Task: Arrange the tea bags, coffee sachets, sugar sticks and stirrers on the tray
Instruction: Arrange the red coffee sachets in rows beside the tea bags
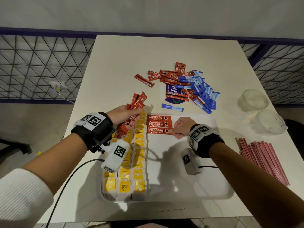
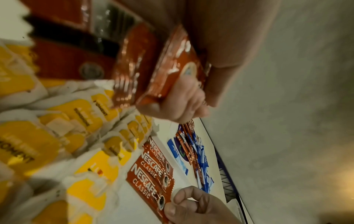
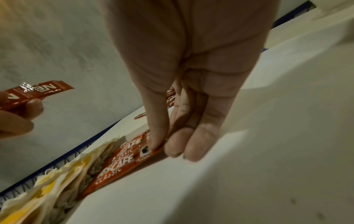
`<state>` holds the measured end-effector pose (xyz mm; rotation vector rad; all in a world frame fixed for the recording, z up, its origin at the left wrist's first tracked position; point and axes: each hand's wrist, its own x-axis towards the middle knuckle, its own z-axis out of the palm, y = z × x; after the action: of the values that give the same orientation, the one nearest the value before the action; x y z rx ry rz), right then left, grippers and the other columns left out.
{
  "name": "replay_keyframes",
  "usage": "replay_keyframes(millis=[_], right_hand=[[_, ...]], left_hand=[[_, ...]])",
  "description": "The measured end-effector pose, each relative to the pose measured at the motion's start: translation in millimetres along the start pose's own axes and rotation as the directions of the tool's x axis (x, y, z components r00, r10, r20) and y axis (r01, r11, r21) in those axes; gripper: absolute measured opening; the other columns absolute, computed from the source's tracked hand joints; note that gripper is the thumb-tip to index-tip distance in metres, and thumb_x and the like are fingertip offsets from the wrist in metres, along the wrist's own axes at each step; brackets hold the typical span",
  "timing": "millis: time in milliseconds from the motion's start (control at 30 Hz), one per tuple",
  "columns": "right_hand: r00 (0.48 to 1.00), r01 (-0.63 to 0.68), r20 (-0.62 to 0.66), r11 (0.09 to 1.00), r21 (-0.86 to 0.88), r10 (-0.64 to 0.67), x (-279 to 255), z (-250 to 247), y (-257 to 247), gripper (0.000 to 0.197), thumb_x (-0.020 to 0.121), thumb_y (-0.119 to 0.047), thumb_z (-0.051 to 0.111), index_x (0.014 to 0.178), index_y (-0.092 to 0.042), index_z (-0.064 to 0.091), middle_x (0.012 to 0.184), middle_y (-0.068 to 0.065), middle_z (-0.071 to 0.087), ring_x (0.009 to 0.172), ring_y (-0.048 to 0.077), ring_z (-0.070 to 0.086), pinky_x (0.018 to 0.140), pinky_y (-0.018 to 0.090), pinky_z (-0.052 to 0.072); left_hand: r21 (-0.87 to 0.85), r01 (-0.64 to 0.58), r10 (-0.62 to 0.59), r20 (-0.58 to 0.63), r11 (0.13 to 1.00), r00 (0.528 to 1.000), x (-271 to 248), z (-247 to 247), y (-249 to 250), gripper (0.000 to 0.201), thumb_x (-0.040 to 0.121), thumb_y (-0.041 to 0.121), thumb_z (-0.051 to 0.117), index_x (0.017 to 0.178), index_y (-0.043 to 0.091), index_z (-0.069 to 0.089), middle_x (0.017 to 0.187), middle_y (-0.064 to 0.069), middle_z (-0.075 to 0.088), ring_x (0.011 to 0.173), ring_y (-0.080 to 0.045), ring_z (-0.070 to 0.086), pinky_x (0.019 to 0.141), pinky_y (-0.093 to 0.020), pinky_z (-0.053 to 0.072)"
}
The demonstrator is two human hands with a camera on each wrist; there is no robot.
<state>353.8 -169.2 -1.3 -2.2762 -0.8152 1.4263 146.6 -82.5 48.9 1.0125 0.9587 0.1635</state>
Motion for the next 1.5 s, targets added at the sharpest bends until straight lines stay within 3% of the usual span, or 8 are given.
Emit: replay_keyframes(millis=[367,633,800,1100,1200,1333,1400,1500], right_hand=[[0.999,-0.024,0.049,1.0,-0.004,0.024,0.7,-4.0,-3.9,0.024,0.08,-0.009,0.07,0.076,-0.012,0.047,0.069,0.009,0.061,0.054,0.014,0.054,0.058,0.02,0.05],[0.999,-0.004,0.048,1.0,-0.003,0.004,2.8,-4.1,-1.5,0.024,0.079,-0.012,0.072,0.077,-0.011,0.048,0.072,0.01,0.062,0.059,0.016,0.057,0.077,0.031,0.053],[0.999,0.026,0.028,1.0,0.008,-0.027,-1.3,-12.3,-2.3,0.027,0.077,-0.021,0.074,0.077,-0.011,0.049,0.07,0.008,0.062,0.058,0.015,0.054,0.072,0.029,0.054],[0.913,0.238,0.187,0.845,0.479,-0.363,-34.2,-17.5,-52.5,0.03,0.085,-0.03,0.061,0.103,-0.007,0.056,0.084,0.009,0.063,0.069,0.016,0.06,0.071,0.028,0.053],[0.898,0.346,0.11,0.838,0.421,-0.426,-39.4,-11.5,-60.8,0.011,0.087,-0.02,0.06,0.092,-0.011,0.056,0.079,0.004,0.062,0.069,0.013,0.06,0.067,0.023,0.053],[0.915,0.345,-0.007,0.773,0.532,-0.404,-38.3,-17.2,-61.7,0.007,0.088,-0.01,0.058,0.084,-0.007,0.053,0.083,0.007,0.063,0.072,0.015,0.063,0.063,0.022,0.055],[0.922,0.322,-0.04,0.706,0.631,-0.385,-38.5,-26.1,-62.7,0.008,0.089,-0.007,0.056,0.081,-0.008,0.053,0.082,0.01,0.063,0.069,0.017,0.063,0.063,0.023,0.056],[0.924,0.321,-0.066,0.67,0.669,-0.377,-38.1,-36.7,-64.6,0.006,0.089,-0.005,0.056,0.084,-0.008,0.052,0.081,0.012,0.063,0.07,0.02,0.063,0.065,0.026,0.057]], left_hand=[[-0.066,-0.002,0.003,0.01,0.998,1.0,-0.5,-0.1,1.6,0.011,0.094,0.02,0.044,0.092,0.009,0.044,0.054,0.003,0.047,0.035,-0.005,0.036,0.03,-0.012,0.028],[-0.024,-0.007,0.007,-0.004,1.0,1.0,1.3,0.9,2.8,0.024,0.089,0.038,0.048,0.085,0.014,0.047,0.055,0.004,0.046,0.035,-0.005,0.035,0.03,-0.012,0.026],[-0.052,-0.004,0.005,0.014,0.999,1.0,0.5,3.1,4.3,0.025,0.086,0.039,0.049,0.084,0.014,0.05,0.054,0.001,0.048,0.034,-0.006,0.036,0.03,-0.011,0.026],[0.264,-0.015,0.004,0.043,0.964,0.999,-1.6,21.1,10.7,0.048,0.072,0.061,0.061,0.07,0.013,0.056,0.063,-0.01,0.049,0.042,-0.015,0.041,0.034,-0.016,0.033],[0.341,-0.013,-0.009,0.062,0.94,0.998,-2.7,30.6,11.9,0.04,0.085,0.047,0.053,0.066,0.012,0.051,0.047,0.001,0.047,0.035,-0.008,0.039,0.034,-0.015,0.032],[0.288,0.01,-0.037,0.092,0.958,0.995,-7.4,30.0,10.1,0.023,0.085,0.014,0.061,0.068,0.011,0.046,0.044,0.002,0.042,0.031,-0.006,0.032,0.032,-0.013,0.025],[0.296,0.044,-0.051,0.014,0.954,0.999,-8.9,23.8,6.9,0.021,0.087,0.002,0.058,0.072,0.011,0.046,0.038,0.003,0.036,0.029,-0.006,0.029,0.032,-0.012,0.021],[0.259,0.052,-0.015,-0.142,0.964,0.99,-9.3,15.6,6.5,0.02,0.091,0.004,0.053,0.074,0.013,0.047,0.039,0.007,0.035,0.029,-0.005,0.027,0.032,-0.011,0.019]])
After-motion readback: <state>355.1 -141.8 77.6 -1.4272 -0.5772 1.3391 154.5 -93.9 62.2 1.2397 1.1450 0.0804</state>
